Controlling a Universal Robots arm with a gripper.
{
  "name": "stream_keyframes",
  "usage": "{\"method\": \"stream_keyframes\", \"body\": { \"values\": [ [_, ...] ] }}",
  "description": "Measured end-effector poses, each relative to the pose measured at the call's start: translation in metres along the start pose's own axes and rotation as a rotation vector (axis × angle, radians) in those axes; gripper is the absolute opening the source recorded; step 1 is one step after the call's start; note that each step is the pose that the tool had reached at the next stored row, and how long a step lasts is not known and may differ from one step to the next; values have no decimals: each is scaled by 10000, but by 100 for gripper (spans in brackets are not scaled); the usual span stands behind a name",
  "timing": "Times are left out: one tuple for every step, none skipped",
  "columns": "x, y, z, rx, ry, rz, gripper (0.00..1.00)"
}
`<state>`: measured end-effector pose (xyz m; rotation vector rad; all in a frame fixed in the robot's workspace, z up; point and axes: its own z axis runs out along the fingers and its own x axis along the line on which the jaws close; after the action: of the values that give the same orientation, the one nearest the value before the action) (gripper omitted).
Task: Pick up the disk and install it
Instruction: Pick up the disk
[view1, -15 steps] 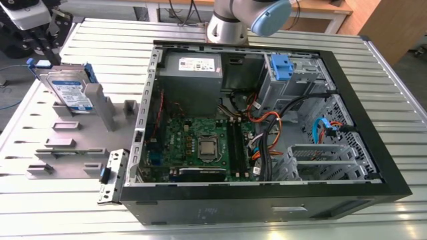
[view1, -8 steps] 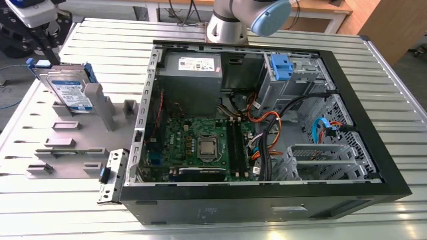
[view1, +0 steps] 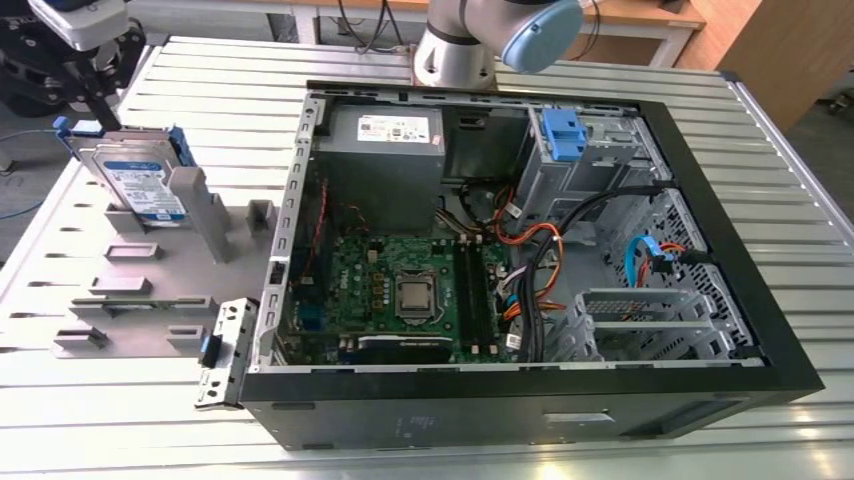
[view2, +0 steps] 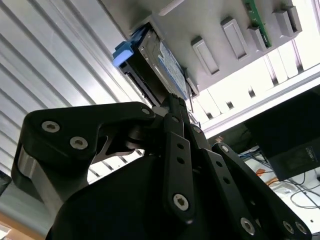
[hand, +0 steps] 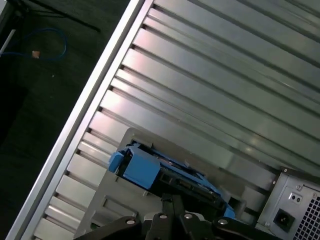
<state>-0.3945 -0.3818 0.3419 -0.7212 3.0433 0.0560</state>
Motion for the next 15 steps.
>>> {"method": "stream_keyframes", "body": {
  "values": [
    [0, 0, 1, -3, 5, -178, 11],
    [0, 0, 2, -8, 11, -359, 11],
    [0, 0, 2, -11, 16, -539, 11],
    [0, 0, 3, -15, 23, -717, 11],
    [0, 0, 4, -19, 29, -914, 11],
    [0, 0, 5, -23, 35, -1093, 11],
    [0, 0, 6, -27, 40, -1274, 11],
    [0, 0, 7, -31, 46, -1453, 11],
    [0, 0, 7, -35, 52, -1633, 11],
    [0, 0, 9, -39, 58, -1812, 11],
    [0, 0, 10, -42, 64, -1992, 11],
    [0, 0, 12, -46, 69, -2173, 11],
    [0, 0, 13, -50, 75, -2362, 11],
    [0, 0, 15, -54, 81, -2543, 11],
    [0, -1, 17, -58, 86, -2722, 11]
  ]
}}
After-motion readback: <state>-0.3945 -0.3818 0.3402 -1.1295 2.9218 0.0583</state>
